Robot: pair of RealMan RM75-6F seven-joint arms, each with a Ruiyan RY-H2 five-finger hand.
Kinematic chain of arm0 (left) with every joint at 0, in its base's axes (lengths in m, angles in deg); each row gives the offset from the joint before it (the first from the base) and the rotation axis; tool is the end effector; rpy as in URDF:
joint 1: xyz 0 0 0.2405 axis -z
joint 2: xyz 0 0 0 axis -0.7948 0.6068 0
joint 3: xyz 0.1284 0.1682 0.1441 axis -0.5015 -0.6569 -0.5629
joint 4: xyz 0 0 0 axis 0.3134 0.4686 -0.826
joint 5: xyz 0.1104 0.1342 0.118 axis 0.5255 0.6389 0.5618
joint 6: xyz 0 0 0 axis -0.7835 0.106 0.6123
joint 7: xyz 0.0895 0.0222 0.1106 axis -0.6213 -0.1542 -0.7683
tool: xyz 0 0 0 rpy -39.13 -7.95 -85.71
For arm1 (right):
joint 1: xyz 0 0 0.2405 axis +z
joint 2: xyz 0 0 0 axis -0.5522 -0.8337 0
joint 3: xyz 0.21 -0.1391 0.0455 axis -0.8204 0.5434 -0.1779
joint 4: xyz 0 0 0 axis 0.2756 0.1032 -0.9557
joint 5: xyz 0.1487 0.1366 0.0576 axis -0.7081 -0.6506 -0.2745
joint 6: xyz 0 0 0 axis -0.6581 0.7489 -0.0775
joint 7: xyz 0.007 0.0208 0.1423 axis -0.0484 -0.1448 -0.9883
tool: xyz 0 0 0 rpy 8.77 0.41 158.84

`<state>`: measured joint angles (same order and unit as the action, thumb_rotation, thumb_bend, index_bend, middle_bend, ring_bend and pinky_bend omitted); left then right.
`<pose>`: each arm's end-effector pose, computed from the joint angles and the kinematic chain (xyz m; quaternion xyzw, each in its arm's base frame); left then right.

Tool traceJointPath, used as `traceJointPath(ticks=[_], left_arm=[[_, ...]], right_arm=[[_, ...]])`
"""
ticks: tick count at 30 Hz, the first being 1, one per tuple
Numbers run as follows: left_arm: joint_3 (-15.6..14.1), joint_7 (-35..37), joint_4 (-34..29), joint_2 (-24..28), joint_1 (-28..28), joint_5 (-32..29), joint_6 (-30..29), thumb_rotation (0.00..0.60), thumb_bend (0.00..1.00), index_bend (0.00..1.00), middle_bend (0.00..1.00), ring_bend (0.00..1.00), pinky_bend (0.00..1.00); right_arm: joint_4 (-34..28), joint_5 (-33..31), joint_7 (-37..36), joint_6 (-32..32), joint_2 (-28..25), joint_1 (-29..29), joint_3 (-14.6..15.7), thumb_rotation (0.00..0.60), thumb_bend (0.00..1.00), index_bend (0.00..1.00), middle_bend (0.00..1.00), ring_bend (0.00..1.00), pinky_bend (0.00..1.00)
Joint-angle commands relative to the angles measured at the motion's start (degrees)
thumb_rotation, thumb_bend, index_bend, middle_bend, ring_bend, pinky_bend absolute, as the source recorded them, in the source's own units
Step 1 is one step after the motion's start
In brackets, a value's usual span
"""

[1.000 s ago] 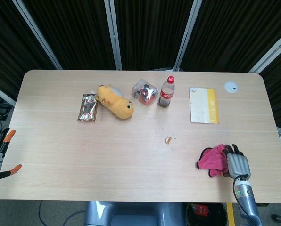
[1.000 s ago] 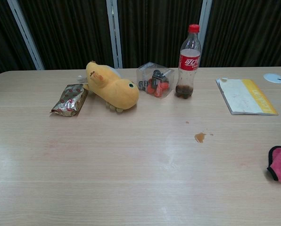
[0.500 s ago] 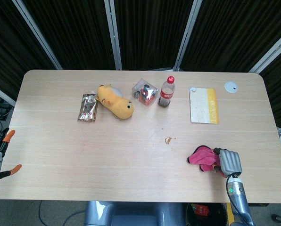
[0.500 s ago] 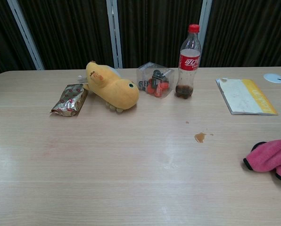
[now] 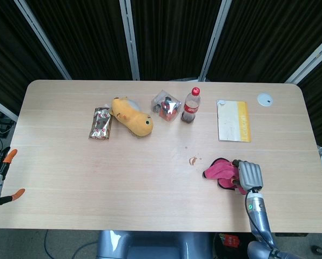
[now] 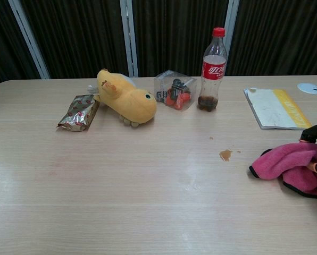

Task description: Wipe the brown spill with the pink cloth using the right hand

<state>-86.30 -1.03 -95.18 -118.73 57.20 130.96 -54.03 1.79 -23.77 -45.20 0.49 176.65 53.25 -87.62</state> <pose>-0.3123 0.1749 0.1612 -0.6129 -0.3674 -0.3519 0.6046 -0.2875 -0.2767 -0.0153 0.5921 -0.4783 0.3179 0.5653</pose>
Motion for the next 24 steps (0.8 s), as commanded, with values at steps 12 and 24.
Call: traceJointPath(ticks=[12, 24], left_arm=[[-0.3, 0.1, -0.5, 0.5, 0.1, 0.0, 0.7, 0.6, 0.0, 0.07, 0.0, 0.0, 0.0], [-0.1, 0.3, -0.8, 0.8, 0.2, -1.4, 1.7, 0.6, 0.0, 0.07, 0.0, 0.0, 0.0]], right_arm=[[3.5, -1.7, 3.0, 2.2, 6.2, 5.4, -2.9, 0.6, 0.42, 0.71, 0.56, 0.51, 0.73], [7.1, -1.8, 3.0, 4.1, 13.4, 10.0, -3.8, 0.6, 0.43, 0.71, 0.56, 0.51, 0.73]])
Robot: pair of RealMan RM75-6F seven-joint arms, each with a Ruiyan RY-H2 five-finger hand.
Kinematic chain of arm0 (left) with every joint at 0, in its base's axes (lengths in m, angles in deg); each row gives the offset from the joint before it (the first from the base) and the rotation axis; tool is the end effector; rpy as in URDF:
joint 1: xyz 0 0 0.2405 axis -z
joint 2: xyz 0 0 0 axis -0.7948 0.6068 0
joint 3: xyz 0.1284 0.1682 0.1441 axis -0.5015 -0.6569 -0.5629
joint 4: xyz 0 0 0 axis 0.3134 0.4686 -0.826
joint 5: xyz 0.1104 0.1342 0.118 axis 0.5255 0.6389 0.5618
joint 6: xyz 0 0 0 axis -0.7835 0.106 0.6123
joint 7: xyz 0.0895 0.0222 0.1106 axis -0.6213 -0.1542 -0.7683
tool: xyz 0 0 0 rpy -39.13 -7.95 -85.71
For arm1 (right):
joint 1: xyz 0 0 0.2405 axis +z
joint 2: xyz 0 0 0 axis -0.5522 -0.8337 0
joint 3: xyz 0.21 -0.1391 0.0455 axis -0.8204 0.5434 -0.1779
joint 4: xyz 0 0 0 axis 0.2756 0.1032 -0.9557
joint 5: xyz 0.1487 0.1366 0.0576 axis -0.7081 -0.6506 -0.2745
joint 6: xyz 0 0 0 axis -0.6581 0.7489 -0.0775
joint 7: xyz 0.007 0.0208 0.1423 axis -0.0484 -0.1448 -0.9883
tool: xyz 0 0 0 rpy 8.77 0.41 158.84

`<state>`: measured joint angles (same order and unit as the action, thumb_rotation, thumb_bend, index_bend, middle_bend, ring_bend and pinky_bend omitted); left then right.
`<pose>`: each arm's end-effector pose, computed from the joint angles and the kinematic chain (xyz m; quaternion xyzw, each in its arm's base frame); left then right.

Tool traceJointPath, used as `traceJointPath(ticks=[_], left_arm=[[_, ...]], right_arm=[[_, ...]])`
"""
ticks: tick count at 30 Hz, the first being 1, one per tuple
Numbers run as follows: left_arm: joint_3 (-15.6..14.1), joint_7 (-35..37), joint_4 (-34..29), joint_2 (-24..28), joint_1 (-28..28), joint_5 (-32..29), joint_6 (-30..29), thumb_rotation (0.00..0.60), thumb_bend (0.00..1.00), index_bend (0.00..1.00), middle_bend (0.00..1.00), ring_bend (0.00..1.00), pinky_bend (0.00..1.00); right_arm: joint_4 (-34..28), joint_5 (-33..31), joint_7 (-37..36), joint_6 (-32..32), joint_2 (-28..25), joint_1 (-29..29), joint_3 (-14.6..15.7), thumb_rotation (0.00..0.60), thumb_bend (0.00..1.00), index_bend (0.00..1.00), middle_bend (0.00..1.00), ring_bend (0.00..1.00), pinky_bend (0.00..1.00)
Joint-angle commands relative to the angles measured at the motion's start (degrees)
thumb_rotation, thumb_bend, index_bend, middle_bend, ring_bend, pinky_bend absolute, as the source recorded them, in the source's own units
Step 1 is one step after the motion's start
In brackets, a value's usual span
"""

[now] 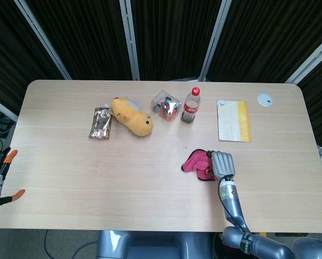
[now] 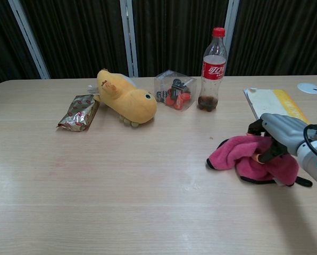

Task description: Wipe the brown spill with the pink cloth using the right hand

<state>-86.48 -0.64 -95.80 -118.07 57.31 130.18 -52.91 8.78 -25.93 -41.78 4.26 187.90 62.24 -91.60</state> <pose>-0.3139 0.1746 0.1617 -0.6127 -0.3782 -0.3452 0.6021 -0.2223 -0.3144 -0.0715 0.6162 -0.4746 0.3473 0.5239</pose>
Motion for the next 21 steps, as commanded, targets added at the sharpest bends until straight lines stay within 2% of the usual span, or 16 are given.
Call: traceJointPath(ticks=[1, 10, 21], left_arm=[[0.1, -0.2, -0.2, 0.1, 0.1, -0.7, 0.7, 0.6, 0.0, 0.07, 0.0, 0.0, 0.0], [0.0, -0.6, -0.3, 0.1, 0.1, -0.6, 0.5, 0.6, 0.0, 0.07, 0.0, 0.0, 0.0], [0.0, -0.6, -0.5, 0.2, 0.0, -0.9, 0.6, 0.6, 0.0, 0.07, 0.0, 0.0, 0.0]], right_arm=[[0.4, 0.5, -0.5, 0.3, 2.9, 1.2, 0.3, 0.6, 0.43, 0.71, 0.56, 0.51, 0.73], [0.5, 2.4, -2.7, -0.1, 7.5, 2.2, 1.7, 0.6, 0.43, 0.71, 0.56, 0.51, 0.73], [0.7, 3.7, -2.8, -0.4, 9.4, 3.9, 0.7, 0.6, 0.44, 0.71, 0.56, 0.51, 0.73]])
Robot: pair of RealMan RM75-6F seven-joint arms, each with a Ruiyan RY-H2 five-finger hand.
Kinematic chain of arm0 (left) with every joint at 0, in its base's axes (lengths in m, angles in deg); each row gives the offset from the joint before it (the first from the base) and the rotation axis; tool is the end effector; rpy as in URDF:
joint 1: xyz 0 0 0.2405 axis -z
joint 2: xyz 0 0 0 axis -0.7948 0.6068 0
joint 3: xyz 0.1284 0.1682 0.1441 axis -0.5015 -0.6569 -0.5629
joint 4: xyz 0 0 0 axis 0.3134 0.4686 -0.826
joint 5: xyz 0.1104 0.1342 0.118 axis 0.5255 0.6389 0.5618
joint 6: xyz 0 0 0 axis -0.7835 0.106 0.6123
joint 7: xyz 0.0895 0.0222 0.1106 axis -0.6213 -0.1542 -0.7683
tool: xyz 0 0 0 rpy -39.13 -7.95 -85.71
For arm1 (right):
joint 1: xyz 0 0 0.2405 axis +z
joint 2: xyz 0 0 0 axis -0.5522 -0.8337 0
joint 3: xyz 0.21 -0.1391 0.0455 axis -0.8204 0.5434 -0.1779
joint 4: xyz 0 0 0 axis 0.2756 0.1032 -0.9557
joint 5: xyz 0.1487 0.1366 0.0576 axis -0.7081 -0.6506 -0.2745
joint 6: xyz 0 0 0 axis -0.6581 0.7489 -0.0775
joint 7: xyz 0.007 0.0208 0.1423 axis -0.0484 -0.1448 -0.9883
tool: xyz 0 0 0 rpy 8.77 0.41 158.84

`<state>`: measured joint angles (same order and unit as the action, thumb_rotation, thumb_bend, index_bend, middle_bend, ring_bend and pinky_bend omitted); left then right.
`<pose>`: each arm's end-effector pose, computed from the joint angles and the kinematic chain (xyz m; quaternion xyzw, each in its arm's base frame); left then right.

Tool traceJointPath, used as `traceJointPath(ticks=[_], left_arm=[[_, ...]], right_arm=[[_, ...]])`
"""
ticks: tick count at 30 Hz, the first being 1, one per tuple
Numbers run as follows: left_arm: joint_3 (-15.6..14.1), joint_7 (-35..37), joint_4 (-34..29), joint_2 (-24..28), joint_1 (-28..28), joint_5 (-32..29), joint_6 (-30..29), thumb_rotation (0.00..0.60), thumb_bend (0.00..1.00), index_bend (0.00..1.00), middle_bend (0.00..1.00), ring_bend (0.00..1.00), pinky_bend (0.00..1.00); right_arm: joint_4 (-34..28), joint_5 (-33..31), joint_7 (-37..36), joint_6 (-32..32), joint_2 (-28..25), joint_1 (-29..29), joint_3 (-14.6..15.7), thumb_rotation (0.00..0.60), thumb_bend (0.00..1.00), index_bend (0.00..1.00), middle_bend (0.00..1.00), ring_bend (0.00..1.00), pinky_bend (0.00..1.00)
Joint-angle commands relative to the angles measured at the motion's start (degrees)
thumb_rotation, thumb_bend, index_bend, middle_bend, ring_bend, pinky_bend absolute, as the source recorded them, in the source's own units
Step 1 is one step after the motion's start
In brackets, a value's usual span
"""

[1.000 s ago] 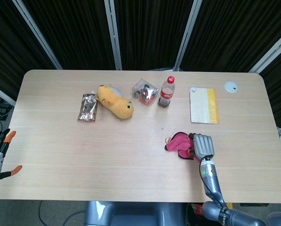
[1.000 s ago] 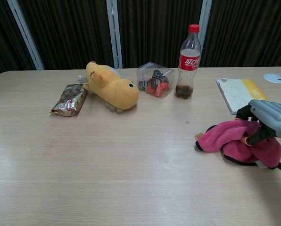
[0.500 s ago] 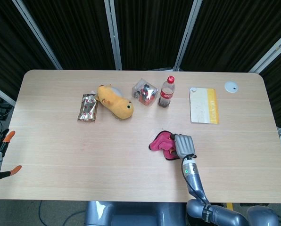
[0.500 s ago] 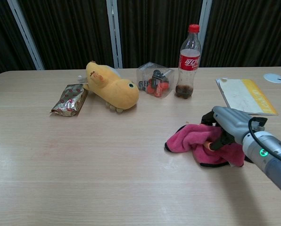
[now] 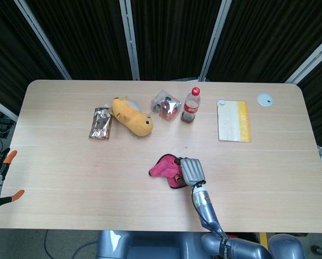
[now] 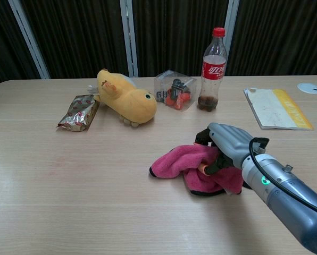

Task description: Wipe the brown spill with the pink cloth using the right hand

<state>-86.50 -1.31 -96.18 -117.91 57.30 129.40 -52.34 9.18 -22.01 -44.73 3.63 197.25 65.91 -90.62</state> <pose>-0.3152 0.1743 0.1613 -0.6123 -0.3819 -0.3373 0.6046 -0.1490 -0.2960 -0.1230 0.6340 -0.4900 0.4080 0.4377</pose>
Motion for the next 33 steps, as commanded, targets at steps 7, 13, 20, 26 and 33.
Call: traceJointPath(ticks=[7, 13, 20, 26, 33], left_arm=[[0.1, -0.1, -0.4, 0.2, -0.2, -0.3, -0.2, 0.6, 0.0, 0.07, 0.0, 0.0, 0.0], [0.1, -0.2, -0.5, 0.3, -0.3, -0.6, -0.1, 0.6, 0.0, 0.07, 0.0, 0.0, 0.0], [0.1, -0.2, -0.8, 0.5, -0.4, -0.9, 0.1, 0.6, 0.0, 0.07, 0.0, 0.0, 0.0], [0.1, 0.3, -1.3, 0.8, -0.3, -1.4, 0.5, 0.6, 0.0, 0.07, 0.0, 0.0, 0.0], [0.1, 0.5, -1.5, 0.8, -0.3, -1.1, 0.4, 0.6, 0.0, 0.07, 0.0, 0.0, 0.0]], right_arm=[[4.5, -1.6, 0.5, 1.9, -0.5, 2.5, -3.3, 0.6, 0.44, 0.71, 0.56, 0.51, 0.73], [8.6, -3.4, -0.4, 3.6, -1.0, 4.7, -6.6, 0.6, 0.44, 0.71, 0.56, 0.51, 0.73], [14.0, -5.3, -1.4, 5.5, -2.1, 6.3, -8.6, 0.6, 0.44, 0.71, 0.56, 0.51, 0.73], [15.4, -6.0, -2.6, 5.5, -3.8, 4.5, -7.7, 0.6, 0.44, 0.72, 0.56, 0.51, 0.73], [12.9, -6.9, -2.3, 3.3, -7.3, 1.1, -6.6, 0.6, 0.44, 0.72, 0.56, 0.51, 0.73]])
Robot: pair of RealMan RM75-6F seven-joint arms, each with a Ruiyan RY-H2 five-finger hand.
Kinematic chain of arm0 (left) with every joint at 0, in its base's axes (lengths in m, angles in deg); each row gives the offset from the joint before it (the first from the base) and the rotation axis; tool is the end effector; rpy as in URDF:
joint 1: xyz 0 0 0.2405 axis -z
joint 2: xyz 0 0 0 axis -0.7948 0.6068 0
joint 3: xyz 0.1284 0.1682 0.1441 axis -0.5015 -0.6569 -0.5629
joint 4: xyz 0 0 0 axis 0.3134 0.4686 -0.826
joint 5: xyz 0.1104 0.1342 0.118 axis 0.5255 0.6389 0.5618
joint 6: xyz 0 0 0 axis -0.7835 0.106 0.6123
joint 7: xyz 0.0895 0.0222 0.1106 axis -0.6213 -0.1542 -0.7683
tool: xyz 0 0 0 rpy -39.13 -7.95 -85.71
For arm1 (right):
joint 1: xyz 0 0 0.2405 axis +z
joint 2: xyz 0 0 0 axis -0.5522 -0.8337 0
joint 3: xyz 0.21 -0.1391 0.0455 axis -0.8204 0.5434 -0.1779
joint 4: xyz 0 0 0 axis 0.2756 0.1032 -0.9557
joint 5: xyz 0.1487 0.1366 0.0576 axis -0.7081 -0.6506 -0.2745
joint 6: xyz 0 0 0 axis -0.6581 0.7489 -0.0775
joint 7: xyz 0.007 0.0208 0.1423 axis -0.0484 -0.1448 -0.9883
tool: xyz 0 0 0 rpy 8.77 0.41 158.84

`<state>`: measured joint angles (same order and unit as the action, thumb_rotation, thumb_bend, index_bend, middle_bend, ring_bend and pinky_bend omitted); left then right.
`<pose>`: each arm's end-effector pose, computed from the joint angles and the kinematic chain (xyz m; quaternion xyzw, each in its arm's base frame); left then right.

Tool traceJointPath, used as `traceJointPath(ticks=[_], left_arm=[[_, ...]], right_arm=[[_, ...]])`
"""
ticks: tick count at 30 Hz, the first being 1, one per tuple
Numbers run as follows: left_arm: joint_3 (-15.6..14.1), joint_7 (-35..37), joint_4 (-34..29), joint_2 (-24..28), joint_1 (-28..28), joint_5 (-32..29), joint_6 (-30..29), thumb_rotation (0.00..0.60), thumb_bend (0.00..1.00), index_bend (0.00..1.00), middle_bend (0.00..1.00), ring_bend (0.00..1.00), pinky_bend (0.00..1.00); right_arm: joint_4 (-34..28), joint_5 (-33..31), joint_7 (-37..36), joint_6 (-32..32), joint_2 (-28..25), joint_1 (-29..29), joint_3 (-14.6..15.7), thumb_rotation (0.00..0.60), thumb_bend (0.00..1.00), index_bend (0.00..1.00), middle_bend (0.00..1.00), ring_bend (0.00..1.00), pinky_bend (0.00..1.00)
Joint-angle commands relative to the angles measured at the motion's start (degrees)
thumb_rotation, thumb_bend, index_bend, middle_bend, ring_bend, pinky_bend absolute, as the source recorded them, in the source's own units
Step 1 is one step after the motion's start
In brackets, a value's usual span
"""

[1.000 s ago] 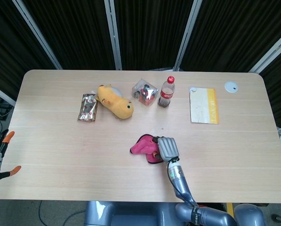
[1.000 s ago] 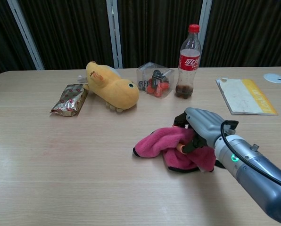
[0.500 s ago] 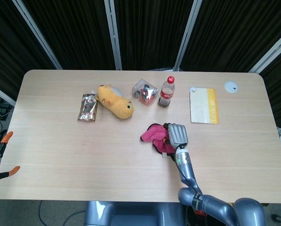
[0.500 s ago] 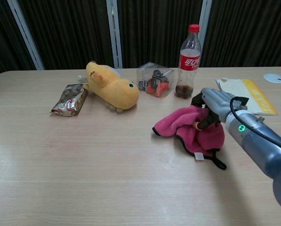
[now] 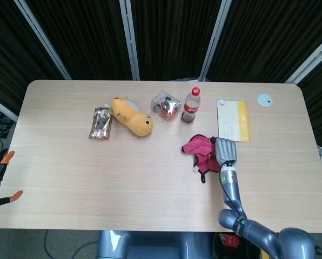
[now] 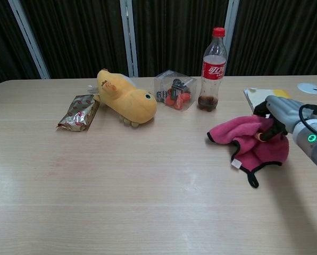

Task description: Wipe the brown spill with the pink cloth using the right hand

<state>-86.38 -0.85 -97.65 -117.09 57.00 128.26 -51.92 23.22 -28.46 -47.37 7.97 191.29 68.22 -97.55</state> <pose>-0.3149 0.1726 0.1637 -0.6032 -0.3955 -0.3364 0.6054 -0.2370 -0.3647 -0.0589 0.5731 -0.4760 0.3545 0.5651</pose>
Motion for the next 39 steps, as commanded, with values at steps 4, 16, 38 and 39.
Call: traceJointPath(ticks=[4, 16, 38, 39], left_arm=[[0.0, 0.1, -0.1, 0.0, 0.0, 0.1, 0.0, 0.6, 0.0, 0.07, 0.0, 0.0, 0.0], [0.0, 0.3, -0.6, -0.1, 0.3, -0.3, 0.7, 0.6, 0.0, 0.07, 0.0, 0.0, 0.0], [0.0, -0.6, -1.1, -0.4, 0.3, -0.9, 0.9, 0.6, 0.0, 0.07, 0.0, 0.0, 0.0], [0.0, -0.6, -1.1, -0.4, 0.3, -0.8, 0.9, 0.6, 0.0, 0.07, 0.0, 0.0, 0.0]], right_arm=[[-4.2, -0.9, 1.0, -2.7, -4.2, -3.1, 0.5, 0.6, 0.44, 0.72, 0.56, 0.51, 0.73], [-20.1, -1.4, 1.3, -9.5, -15.6, -9.3, 0.0, 0.6, 0.44, 0.72, 0.56, 0.51, 0.73], [-33.2, -5.1, 0.6, -8.9, -26.5, -14.7, 3.7, 0.6, 0.25, 0.36, 0.25, 0.17, 0.48], [-34.4, -6.1, 0.8, -8.2, -27.2, -14.7, 3.7, 0.6, 0.2, 0.24, 0.14, 0.07, 0.37]])
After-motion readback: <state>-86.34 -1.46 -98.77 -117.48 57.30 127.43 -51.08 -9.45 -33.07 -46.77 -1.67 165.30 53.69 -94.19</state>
